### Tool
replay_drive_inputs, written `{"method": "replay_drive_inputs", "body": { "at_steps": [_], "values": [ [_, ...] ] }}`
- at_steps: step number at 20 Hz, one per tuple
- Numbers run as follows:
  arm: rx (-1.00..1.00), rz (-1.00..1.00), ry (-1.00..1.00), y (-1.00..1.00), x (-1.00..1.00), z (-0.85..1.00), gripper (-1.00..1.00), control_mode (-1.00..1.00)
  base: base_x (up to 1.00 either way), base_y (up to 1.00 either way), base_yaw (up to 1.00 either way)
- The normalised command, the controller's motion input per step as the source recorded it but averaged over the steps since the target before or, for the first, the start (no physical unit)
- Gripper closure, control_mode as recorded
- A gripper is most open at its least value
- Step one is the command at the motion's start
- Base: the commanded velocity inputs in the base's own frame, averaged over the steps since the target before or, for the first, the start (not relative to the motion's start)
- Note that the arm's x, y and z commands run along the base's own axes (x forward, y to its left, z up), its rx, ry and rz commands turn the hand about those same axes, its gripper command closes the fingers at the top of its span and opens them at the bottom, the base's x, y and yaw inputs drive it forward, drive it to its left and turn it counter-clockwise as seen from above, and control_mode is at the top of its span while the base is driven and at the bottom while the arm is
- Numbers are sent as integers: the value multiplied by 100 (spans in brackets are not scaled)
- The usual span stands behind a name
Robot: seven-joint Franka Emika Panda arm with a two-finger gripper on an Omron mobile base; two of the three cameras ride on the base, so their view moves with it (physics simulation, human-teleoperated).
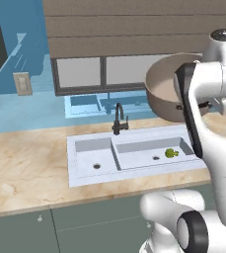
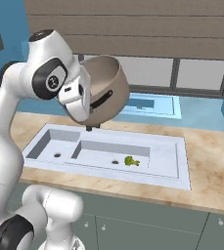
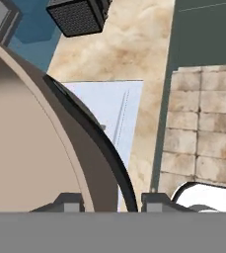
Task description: Dump the broccoli from the pot into the sink. Then turn on the water and wash the broccoli. Then turn off the water and put the broccoli back in the pot.
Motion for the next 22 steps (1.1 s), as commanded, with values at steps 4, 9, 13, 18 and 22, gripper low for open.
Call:
{"method": "replay_drive_inputs", "body": {
  "at_steps": [4, 9, 13, 18, 22],
  "values": [
    [37, 18, -5, 63, -29, 16, 100, -100, 0, 0, 0],
    [33, 19, -2, 74, -21, 2, 100, -100, 0, 0, 0],
    [26, 19, 0, 92, -6, 0, 100, -100, 0, 0, 0],
    [13, 16, 0, 100, -2, 0, 100, -100, 0, 0, 0],
    [4, 10, 0, 100, 0, 0, 100, -100, 0, 0, 0]
  ]
}}
